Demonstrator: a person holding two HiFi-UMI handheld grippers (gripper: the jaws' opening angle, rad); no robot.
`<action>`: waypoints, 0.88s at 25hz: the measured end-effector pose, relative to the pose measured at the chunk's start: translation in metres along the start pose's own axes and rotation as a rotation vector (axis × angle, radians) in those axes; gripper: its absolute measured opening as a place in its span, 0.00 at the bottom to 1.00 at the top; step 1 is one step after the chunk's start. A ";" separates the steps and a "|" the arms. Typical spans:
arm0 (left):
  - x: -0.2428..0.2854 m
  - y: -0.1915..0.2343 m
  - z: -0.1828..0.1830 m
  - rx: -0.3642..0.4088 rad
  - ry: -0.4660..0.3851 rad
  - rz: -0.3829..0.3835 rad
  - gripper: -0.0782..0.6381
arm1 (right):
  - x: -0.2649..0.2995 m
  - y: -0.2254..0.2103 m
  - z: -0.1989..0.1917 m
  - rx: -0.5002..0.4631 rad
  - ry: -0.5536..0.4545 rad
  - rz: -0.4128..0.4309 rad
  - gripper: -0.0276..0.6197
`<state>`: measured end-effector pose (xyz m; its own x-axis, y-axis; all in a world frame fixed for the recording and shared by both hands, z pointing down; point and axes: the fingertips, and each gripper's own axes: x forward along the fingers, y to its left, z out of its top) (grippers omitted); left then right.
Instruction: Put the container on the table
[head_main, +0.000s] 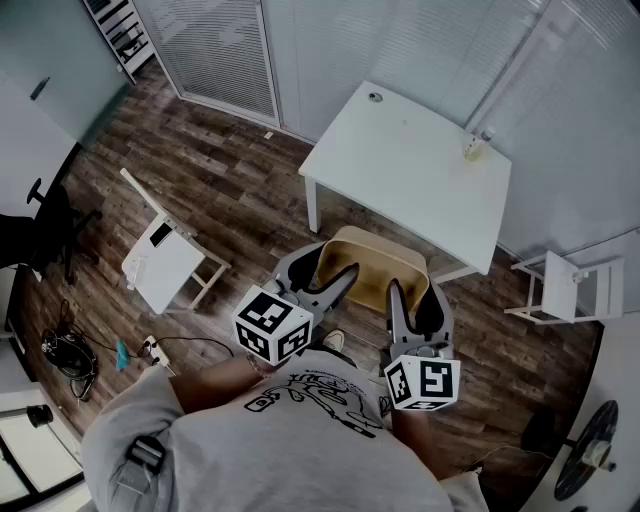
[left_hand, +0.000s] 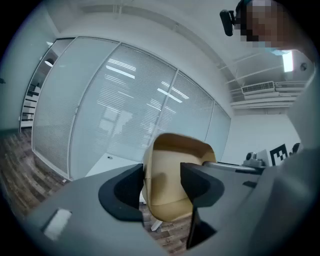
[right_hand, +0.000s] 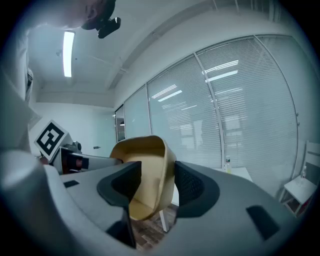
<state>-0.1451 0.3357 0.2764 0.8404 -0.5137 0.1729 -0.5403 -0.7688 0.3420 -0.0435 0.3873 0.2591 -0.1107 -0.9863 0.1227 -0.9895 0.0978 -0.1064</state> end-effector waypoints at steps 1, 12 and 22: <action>-0.002 -0.001 -0.002 -0.001 0.000 -0.006 0.42 | -0.003 0.001 -0.001 0.003 -0.002 -0.006 0.35; -0.014 -0.007 0.001 -0.013 -0.025 -0.019 0.42 | -0.012 0.009 0.008 0.002 -0.032 -0.020 0.35; 0.010 -0.018 -0.002 -0.015 -0.009 -0.017 0.42 | -0.012 -0.014 0.006 0.052 -0.046 -0.004 0.35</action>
<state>-0.1266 0.3451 0.2742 0.8491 -0.5040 0.1580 -0.5249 -0.7718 0.3589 -0.0274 0.3967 0.2532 -0.1008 -0.9919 0.0775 -0.9836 0.0876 -0.1577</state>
